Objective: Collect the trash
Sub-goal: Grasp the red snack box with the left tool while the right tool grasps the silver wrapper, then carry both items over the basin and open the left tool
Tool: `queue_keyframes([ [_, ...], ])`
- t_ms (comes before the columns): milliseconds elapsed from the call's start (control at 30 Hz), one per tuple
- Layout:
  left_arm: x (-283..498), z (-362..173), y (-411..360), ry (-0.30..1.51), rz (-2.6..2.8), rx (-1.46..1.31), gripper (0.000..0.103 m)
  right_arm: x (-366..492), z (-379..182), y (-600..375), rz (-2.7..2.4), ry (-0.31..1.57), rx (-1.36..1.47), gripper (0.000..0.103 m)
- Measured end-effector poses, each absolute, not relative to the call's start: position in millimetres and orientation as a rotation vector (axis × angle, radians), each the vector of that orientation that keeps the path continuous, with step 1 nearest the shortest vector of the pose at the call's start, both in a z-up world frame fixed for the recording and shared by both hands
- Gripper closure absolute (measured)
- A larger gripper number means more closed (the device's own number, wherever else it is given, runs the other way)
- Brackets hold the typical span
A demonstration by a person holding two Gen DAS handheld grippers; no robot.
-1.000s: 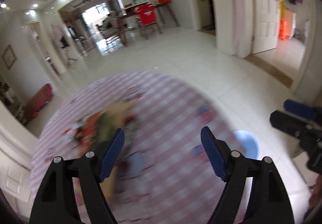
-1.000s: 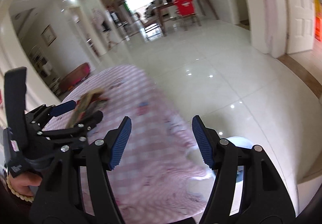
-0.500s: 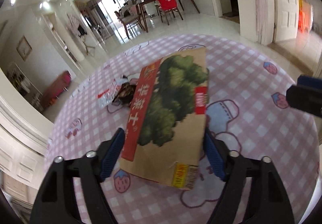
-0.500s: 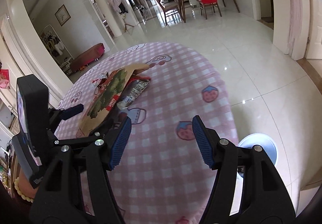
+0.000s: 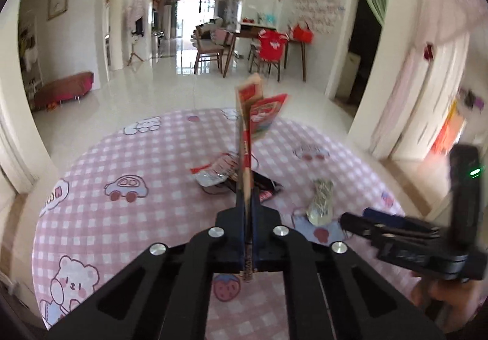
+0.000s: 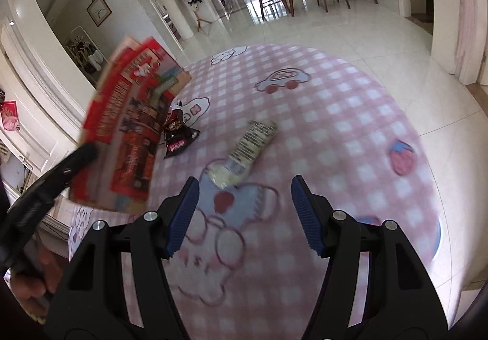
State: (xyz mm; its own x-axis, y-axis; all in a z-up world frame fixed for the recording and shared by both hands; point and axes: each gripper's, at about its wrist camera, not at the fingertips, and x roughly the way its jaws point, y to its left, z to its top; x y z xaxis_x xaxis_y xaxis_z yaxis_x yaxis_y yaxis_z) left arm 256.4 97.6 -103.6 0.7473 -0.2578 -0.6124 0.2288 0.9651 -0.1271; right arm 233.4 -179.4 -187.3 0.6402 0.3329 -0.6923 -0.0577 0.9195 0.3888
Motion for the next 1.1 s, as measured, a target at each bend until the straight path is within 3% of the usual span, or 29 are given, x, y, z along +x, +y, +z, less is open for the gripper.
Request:
queue_keyframes([
  [267, 267, -95, 122, 0.633, -0.197, -0.085, 0.1, 274, -191, -149, 0.152, 0.897, 0.226, 0.042],
  [300, 269, -94, 122, 0.629, -0.187, -0.081, 0.1, 278, -193, -147, 0.148, 0.909, 0.207, 0.048],
  [367, 272, -93, 124, 0.63, -0.179, -0.084, 0.1, 281, -194, -142, 0.116, 0.913, 0.135, 0.072],
  [533, 270, -85, 115, 0.621, -0.195, -0.084, 0.1, 275, -195, -154, 0.164, 0.907, 0.139, 0.091],
  [767, 255, -70, 65, 0.61, -0.31, -0.062, 0.1, 228, -173, -210, 0.213, 0.819, 0.292, 0.093],
  [1100, 230, -71, -79, 0.651, -0.575, 0.052, 0.1, 137, -142, -325, 0.093, 0.648, 0.443, 0.093],
])
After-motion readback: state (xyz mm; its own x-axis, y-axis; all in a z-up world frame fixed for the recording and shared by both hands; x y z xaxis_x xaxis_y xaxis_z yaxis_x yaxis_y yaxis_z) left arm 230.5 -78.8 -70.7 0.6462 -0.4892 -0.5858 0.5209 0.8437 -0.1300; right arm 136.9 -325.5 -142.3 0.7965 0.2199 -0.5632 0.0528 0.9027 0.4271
